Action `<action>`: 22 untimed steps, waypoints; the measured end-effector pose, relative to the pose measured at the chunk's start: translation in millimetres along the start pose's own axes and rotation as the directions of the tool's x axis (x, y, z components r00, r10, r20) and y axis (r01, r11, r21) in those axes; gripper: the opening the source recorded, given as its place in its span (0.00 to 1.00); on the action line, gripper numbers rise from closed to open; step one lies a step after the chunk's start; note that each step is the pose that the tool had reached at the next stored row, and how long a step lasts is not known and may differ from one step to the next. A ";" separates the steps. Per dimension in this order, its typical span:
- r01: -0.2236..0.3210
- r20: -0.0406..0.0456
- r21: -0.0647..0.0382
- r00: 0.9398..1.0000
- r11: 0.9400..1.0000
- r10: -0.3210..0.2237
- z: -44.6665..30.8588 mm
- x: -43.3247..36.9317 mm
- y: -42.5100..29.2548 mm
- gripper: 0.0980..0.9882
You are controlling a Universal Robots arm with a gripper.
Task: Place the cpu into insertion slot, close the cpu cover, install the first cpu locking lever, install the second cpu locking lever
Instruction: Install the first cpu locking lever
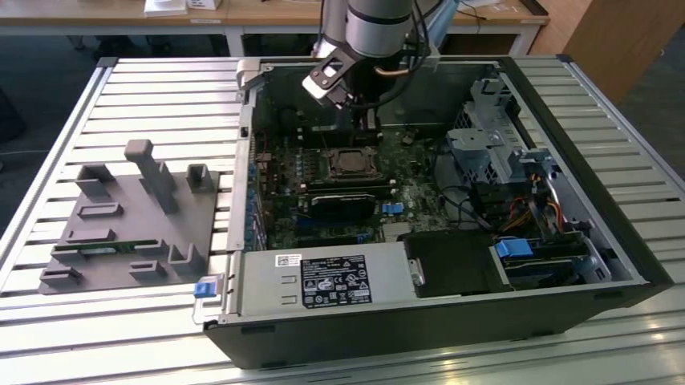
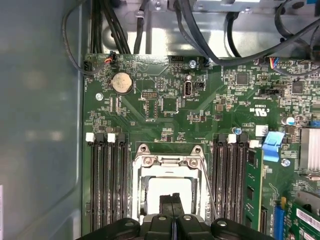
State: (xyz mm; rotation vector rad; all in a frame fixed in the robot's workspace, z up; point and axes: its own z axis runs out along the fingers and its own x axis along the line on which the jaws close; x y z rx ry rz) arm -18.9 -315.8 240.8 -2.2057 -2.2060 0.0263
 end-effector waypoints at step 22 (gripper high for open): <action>0.162 0.004 0.000 0.987 0.987 -0.162 -22.1 0.1 -0.6 0.01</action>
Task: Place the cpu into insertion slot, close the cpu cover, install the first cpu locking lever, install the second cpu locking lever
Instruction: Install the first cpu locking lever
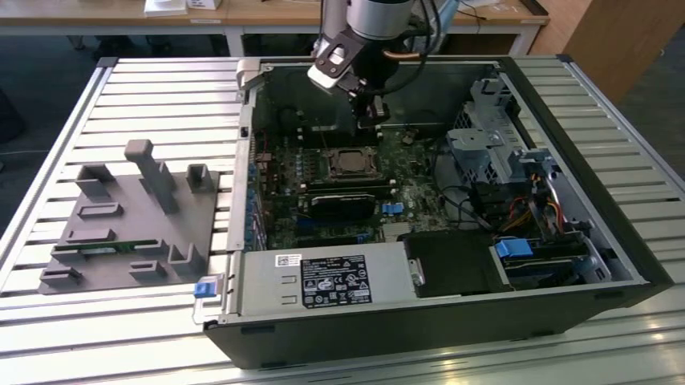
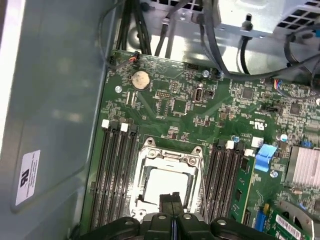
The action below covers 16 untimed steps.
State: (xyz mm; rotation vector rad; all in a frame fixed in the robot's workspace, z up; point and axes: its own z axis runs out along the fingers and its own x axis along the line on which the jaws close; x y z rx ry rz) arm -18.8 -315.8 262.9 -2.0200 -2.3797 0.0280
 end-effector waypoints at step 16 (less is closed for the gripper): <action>0.182 0.007 0.002 0.983 0.983 -0.182 1.0 0.2 -1.1 0.01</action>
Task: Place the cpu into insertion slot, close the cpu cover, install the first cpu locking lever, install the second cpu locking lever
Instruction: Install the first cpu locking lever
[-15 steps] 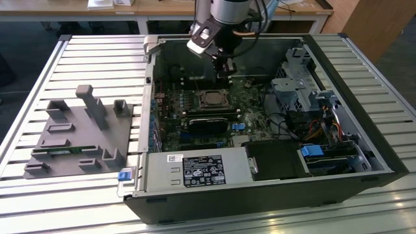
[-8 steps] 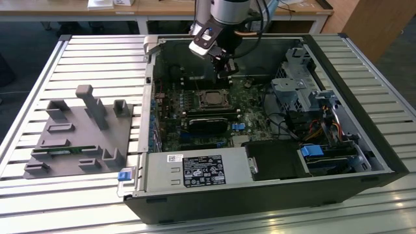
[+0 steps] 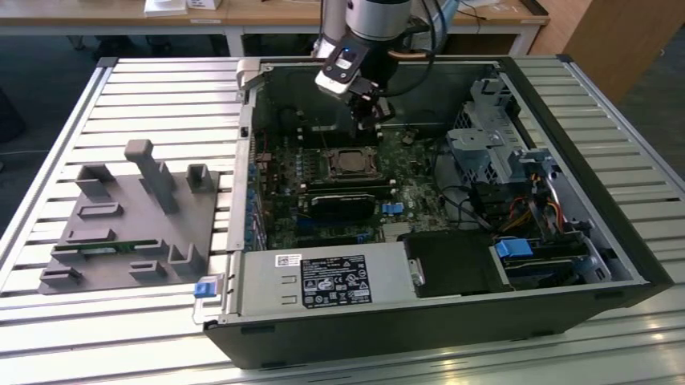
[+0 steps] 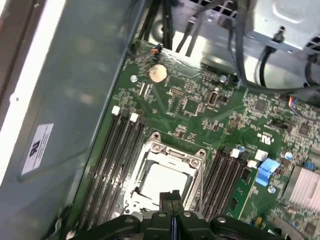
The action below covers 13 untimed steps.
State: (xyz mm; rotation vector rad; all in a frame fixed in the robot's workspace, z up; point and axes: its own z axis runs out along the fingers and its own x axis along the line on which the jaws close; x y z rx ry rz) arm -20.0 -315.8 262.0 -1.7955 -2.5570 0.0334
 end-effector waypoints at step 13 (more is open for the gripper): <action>0.214 0.008 0.002 0.977 0.977 -0.214 0.6 0.4 -1.1 0.01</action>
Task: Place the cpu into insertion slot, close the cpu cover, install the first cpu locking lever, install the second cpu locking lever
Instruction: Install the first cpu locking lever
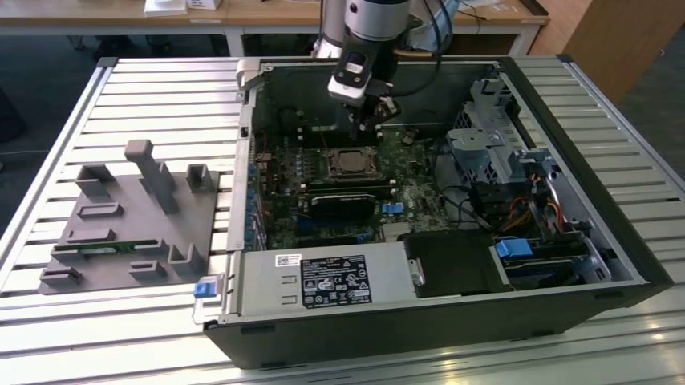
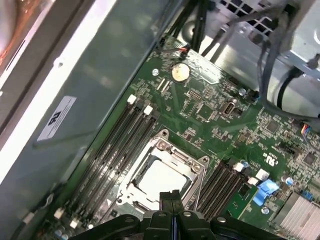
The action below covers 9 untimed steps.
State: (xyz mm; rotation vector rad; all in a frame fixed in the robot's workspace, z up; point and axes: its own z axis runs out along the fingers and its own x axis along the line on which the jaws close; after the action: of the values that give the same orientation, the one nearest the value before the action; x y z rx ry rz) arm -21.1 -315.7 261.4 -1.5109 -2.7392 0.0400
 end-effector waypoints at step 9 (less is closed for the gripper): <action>0.103 0.004 0.001 0.995 0.995 -0.103 0.3 1.1 -1.7 0.01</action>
State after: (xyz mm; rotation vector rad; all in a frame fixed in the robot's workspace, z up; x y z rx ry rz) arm -23.1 -315.8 261.2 -1.3681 -2.8155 0.0432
